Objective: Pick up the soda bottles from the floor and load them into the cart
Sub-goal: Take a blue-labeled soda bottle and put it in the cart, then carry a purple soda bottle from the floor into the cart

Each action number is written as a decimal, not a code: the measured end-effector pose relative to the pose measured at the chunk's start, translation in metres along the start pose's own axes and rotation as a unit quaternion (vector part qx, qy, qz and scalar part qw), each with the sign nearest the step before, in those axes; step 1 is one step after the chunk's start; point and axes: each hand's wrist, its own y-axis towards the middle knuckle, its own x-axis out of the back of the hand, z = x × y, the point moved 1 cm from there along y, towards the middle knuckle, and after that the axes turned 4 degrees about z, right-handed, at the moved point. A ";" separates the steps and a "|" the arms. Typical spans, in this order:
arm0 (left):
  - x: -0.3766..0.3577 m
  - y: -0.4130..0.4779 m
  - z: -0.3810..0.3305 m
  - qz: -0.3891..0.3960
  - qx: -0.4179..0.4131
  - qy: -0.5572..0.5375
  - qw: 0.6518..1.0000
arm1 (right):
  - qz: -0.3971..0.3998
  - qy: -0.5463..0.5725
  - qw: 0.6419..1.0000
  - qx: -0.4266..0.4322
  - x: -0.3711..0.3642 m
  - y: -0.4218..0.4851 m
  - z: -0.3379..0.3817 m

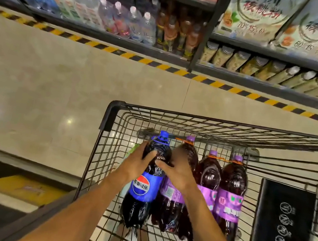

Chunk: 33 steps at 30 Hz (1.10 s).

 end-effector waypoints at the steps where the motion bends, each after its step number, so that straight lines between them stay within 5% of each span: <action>1: 0.002 0.001 0.003 -0.012 0.001 0.041 0.999 | 0.003 -0.053 0.999 -0.010 -0.004 0.003 -0.003; 7: 0.017 -0.055 -0.018 0.022 -0.036 0.286 0.957 | 0.049 -0.173 0.983 -0.040 -0.008 -0.041 0.026; 13: 0.058 -0.157 -0.068 -0.043 -0.084 0.466 0.880 | 0.052 -0.342 0.938 -0.013 0.000 -0.120 0.102; 22: 0.136 -0.285 -0.111 -0.167 -0.042 0.477 0.862 | 0.022 -0.513 0.853 0.088 0.006 -0.212 0.236; 33: 0.170 -0.407 -0.096 -0.311 0.108 0.385 0.862 | 0.088 -0.597 0.749 0.273 -0.034 -0.249 0.342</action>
